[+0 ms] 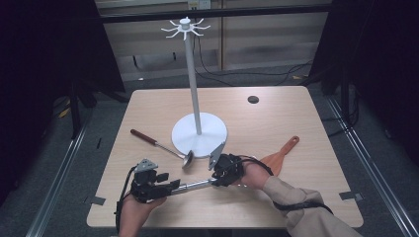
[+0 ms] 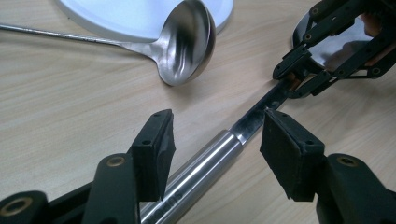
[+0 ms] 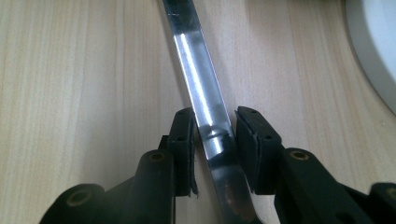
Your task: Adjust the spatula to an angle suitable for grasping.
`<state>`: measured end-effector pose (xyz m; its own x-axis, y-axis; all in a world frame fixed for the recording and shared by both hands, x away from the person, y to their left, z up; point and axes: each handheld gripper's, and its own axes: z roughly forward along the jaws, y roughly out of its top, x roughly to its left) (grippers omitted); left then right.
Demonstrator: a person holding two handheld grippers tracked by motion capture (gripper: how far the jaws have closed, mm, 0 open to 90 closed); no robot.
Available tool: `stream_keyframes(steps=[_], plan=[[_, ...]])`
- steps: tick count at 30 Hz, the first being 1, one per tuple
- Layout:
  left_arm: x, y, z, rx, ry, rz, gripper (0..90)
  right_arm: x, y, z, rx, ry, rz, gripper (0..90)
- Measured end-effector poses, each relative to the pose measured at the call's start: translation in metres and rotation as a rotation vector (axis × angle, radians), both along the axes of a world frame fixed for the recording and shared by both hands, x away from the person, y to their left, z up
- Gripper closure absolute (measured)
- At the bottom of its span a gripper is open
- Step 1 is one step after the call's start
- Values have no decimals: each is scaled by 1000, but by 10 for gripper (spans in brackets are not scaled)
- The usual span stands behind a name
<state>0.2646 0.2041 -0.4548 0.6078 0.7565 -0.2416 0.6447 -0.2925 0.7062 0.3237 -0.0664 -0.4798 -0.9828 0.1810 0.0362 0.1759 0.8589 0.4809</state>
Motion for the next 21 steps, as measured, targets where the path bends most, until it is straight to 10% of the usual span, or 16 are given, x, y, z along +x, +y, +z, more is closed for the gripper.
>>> stream_keyframes(steps=[21], plan=[[0, 1, 2, -26, -14, 17, 440, 6, 5, 2, -34, 26, 33, 718]])
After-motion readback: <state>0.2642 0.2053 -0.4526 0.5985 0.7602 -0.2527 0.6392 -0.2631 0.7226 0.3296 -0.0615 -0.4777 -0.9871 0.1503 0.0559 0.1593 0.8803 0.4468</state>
